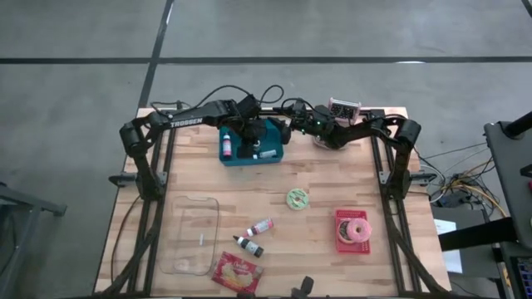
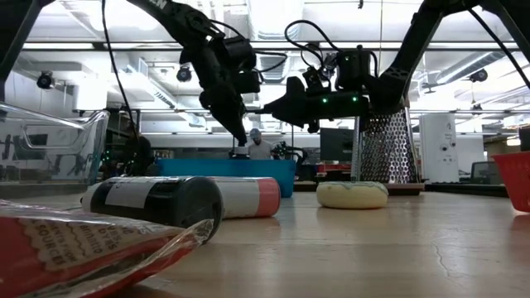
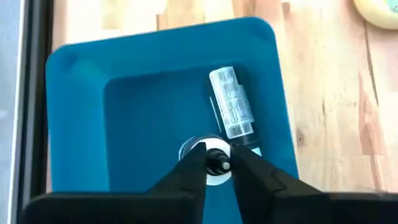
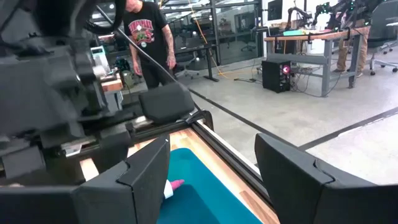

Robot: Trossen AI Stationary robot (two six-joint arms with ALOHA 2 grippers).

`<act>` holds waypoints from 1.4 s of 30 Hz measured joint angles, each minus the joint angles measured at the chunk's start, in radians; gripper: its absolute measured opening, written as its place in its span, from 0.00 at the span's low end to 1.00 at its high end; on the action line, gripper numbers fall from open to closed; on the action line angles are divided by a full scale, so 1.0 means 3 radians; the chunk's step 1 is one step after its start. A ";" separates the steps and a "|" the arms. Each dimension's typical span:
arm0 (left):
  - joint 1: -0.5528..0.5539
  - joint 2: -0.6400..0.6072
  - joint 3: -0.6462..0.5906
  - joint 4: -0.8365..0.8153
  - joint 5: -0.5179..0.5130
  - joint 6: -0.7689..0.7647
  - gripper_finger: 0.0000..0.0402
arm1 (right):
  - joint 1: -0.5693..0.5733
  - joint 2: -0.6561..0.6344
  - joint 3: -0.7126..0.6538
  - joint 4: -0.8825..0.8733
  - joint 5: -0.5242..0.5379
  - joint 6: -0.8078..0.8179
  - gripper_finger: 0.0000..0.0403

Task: Pick & Place Food Item
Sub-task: Put the right black food coloring bottle into the blue bin, then put the green donut into the red basket

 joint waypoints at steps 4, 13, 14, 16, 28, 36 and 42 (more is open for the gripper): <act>0.0004 0.0000 0.0019 0.0047 -0.0001 -0.0009 0.27 | 0.0000 0.0000 0.0000 -0.0003 -0.0009 0.0000 0.57; 0.0000 -0.0003 0.0021 0.0121 0.0001 0.0003 0.40 | 0.0000 0.0000 -0.0001 -0.0067 -0.0057 -0.0009 0.57; 0.0000 -0.0007 0.0023 0.0122 0.0001 0.0003 0.41 | 0.0000 0.0000 -0.0001 -0.0068 -0.0057 -0.0009 0.57; 0.0000 -0.0007 0.0033 0.0125 0.0006 0.0003 0.42 | -0.0001 0.0000 -0.0001 -0.0066 -0.0057 -0.0009 0.57; -0.0001 -0.0260 0.0091 0.0119 -0.0011 0.0044 0.43 | -0.0001 0.0000 -0.0004 -0.0083 -0.0127 -0.0011 0.57; -0.0007 -0.0960 -0.0118 0.0072 -0.0065 -0.0022 0.43 | 0.0150 -0.0002 -0.0028 -0.0317 -0.0756 -0.0241 0.57; -0.0044 -0.1780 -0.0705 0.0132 -0.0058 -0.0222 0.43 | 0.0495 -0.0026 -0.0030 -0.0714 -0.0790 -0.0661 0.57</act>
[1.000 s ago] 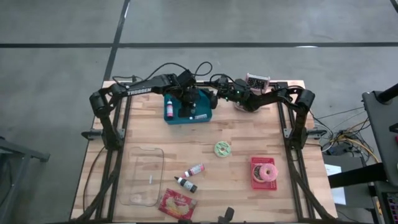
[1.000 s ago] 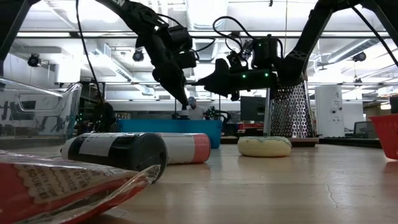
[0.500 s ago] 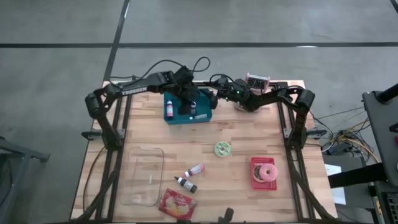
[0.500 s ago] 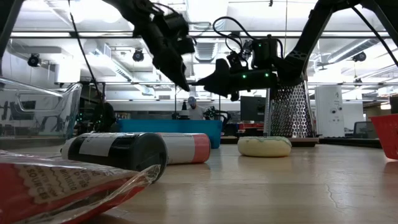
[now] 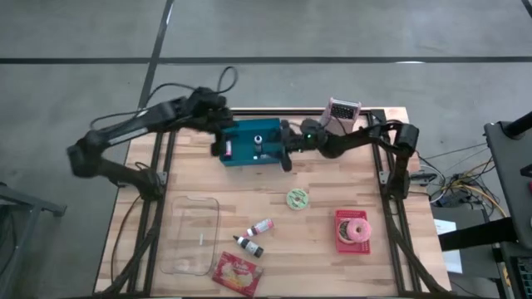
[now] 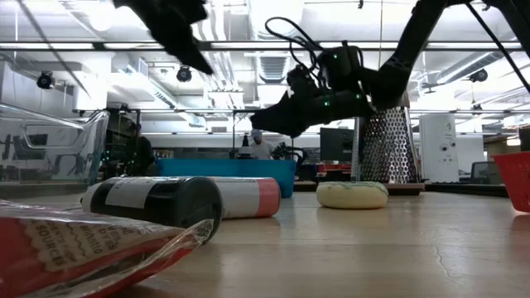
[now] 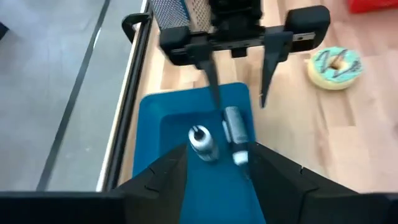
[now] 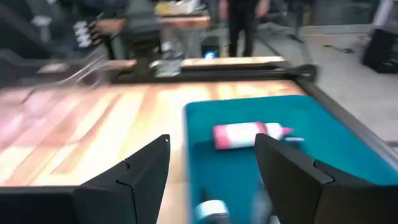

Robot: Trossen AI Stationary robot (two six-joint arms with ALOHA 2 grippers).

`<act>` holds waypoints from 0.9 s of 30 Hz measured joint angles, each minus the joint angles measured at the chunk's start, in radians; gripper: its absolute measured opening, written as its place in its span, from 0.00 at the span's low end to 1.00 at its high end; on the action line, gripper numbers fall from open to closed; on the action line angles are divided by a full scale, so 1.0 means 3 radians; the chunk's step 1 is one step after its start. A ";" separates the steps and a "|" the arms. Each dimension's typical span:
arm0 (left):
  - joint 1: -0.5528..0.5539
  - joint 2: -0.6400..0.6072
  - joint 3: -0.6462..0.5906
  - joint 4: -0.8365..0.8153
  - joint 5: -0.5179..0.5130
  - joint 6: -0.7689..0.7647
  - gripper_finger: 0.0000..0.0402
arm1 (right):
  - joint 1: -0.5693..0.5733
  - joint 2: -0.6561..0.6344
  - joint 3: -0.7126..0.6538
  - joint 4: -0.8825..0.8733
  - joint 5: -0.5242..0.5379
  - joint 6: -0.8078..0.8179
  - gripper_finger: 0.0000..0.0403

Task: Pick & Place Food Item
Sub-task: Put the green donut into the red basket

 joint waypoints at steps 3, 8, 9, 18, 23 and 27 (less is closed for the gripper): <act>-0.0079 -0.0448 -0.0422 0.0140 0.0010 -0.0177 0.43 | 0.0173 -0.0053 -0.0002 -0.0160 0.0001 -0.0113 0.57; -0.0309 -0.1085 -0.1119 0.0464 0.0019 -0.0528 0.43 | 0.0430 -0.0233 -0.0002 -0.0617 0.0094 -0.0241 0.57; -0.0358 -0.1194 -0.1240 0.0533 0.0017 -0.0603 0.43 | 0.0483 -0.0276 -0.0002 -0.0705 0.0156 -0.0273 0.57; -0.0855 -0.1888 -0.2131 0.1284 -0.0027 -0.1127 0.43 | 0.1052 -0.0784 -0.0002 -0.1829 0.0769 -0.0439 0.57; -0.1061 -0.1979 -0.2448 0.1812 -0.0110 -0.1227 0.43 | 0.1393 -0.1038 -0.0044 -0.2154 0.1150 -0.0471 0.57; -0.1165 -0.1937 -0.2597 0.2104 -0.0149 -0.1247 0.43 | 0.1577 -0.1184 -0.0150 -0.2107 0.1171 -0.0403 0.57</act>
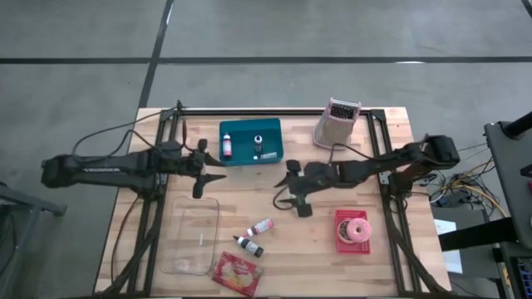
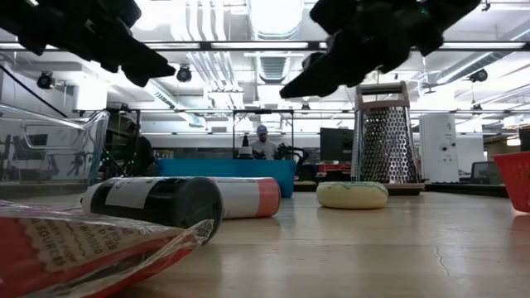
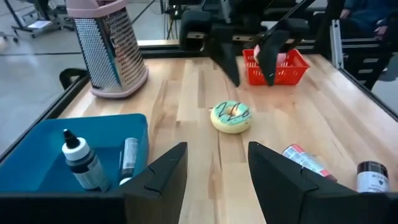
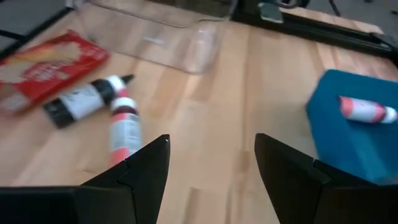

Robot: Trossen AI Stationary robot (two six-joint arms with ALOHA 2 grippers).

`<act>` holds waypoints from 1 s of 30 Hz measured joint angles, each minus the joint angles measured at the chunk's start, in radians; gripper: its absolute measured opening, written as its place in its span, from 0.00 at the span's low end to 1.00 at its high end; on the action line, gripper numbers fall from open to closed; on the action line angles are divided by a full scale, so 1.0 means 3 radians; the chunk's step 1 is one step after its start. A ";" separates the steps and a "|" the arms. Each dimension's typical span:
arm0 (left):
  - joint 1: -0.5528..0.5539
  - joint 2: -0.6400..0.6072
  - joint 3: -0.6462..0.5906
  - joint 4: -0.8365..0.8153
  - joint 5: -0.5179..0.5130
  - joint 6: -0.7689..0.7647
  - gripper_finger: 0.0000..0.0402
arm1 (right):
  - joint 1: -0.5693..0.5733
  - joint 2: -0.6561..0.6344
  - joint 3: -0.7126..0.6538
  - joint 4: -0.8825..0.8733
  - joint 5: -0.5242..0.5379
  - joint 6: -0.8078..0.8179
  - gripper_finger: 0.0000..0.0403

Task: Pick & Place Food Item
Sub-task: Put the green donut into the red basket

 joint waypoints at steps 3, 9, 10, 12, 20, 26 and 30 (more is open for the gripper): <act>-0.0040 0.0045 -0.0028 0.0043 -0.0106 -0.0023 0.43 | 0.0069 -0.0040 -0.0081 -0.0019 0.0000 0.0155 0.57; -0.0060 0.0170 -0.0030 0.0115 -0.0142 -0.0053 0.43 | 0.0193 -0.0047 -0.0135 -0.0458 0.0062 0.0448 0.57; -0.0060 0.0187 -0.0031 0.0097 -0.0144 -0.0053 0.43 | 0.0224 -0.0045 -0.0135 -0.0506 0.0098 0.0474 0.57; -0.0060 0.0235 -0.0031 0.0136 -0.0144 -0.0049 0.43 | 0.0272 -0.0045 -0.0135 -0.0600 0.0124 0.0535 0.57; -0.0060 0.0371 -0.0031 0.0297 -0.0148 0.0015 0.43 | 0.0306 -0.0033 -0.0134 -0.0928 0.0187 0.0742 0.57; -0.0060 0.0391 -0.0031 0.0347 -0.0179 0.0039 0.43 | 0.0306 -0.0032 -0.0135 -0.1212 0.0184 0.0886 0.57; -0.0059 0.0384 -0.0031 0.0362 -0.0213 0.0049 0.43 | 0.0305 -0.0032 -0.0134 -0.1338 0.0184 0.0976 0.57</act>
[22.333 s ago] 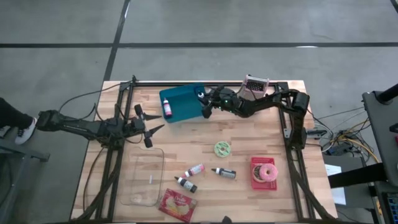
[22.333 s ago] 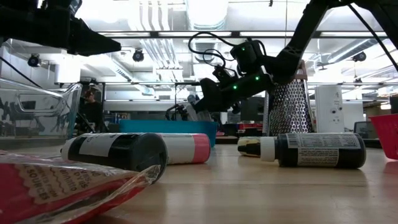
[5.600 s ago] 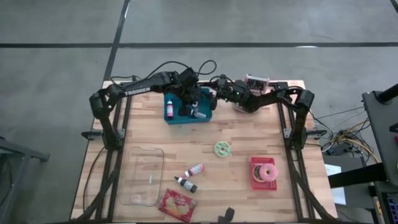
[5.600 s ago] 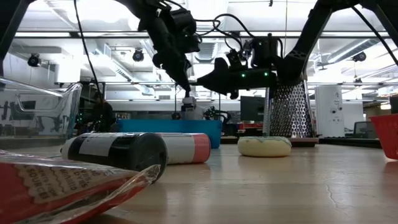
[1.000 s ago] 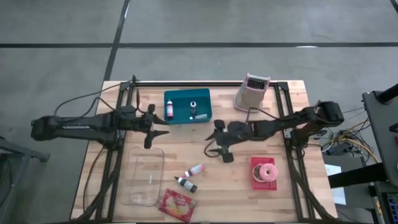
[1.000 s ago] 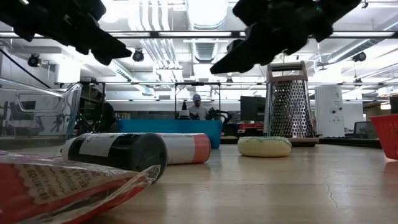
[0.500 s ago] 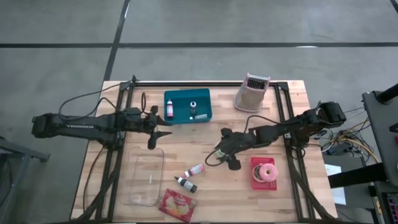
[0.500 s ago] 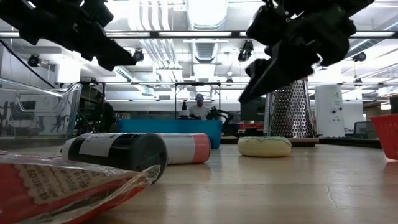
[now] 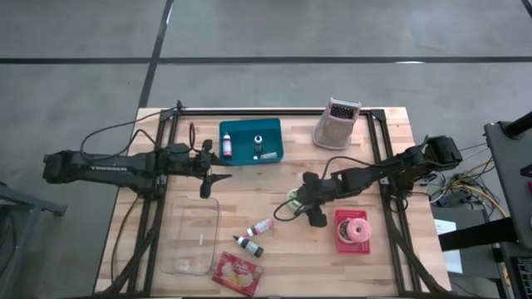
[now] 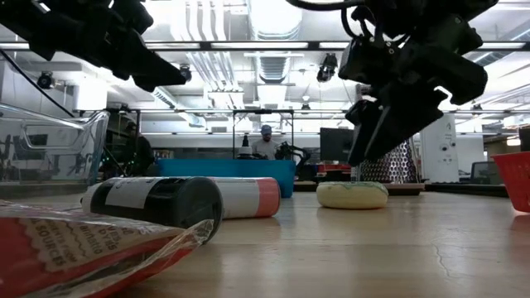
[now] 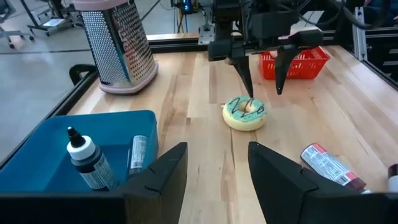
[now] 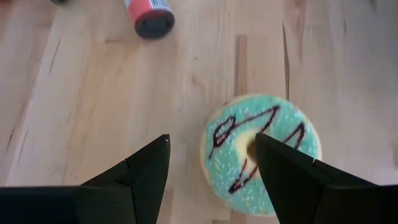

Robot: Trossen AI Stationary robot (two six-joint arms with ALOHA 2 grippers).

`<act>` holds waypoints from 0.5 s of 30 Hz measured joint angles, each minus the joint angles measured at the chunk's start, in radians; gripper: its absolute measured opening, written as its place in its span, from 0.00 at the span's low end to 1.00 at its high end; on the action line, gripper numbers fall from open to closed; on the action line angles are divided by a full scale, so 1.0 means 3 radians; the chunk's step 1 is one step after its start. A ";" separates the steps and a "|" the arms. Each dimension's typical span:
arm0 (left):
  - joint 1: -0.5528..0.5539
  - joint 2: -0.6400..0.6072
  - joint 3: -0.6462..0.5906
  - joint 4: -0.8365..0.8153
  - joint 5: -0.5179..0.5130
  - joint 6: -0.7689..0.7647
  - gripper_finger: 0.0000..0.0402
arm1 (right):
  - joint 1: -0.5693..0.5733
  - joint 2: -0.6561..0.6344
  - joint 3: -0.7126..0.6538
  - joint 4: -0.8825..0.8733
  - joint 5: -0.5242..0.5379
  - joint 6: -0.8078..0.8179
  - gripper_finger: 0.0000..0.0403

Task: Pick & Place Food Item
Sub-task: Put the green donut into the red basket

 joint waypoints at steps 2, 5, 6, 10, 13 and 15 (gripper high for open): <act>0.0000 0.0000 0.0000 0.0037 0.0001 0.0001 0.43 | 0.0000 0.0000 0.0000 -0.0011 -0.0001 0.0022 0.57; 0.0000 -0.0003 0.0000 0.0117 -0.0007 0.0001 0.43 | 0.0000 0.0000 0.0001 -0.0008 -0.0001 0.0028 0.57; 0.0000 -0.0003 0.0000 0.0131 -0.0008 0.0001 0.43 | 0.0000 0.0000 0.0001 -0.0009 -0.0003 0.0028 0.57; 0.0000 -0.0003 0.0000 0.0130 -0.0011 0.0001 0.43 | 0.0001 0.0063 0.0010 -0.0020 -0.0012 0.0029 0.57; 0.0000 -0.0004 0.0000 0.0129 -0.0023 0.0001 0.43 | 0.0001 0.0161 0.0043 0.0000 -0.0013 0.0029 0.57; 0.0000 -0.0008 0.0000 0.0133 -0.0024 0.0001 0.43 | 0.0001 0.0238 0.0052 -0.0027 -0.0011 0.0027 0.57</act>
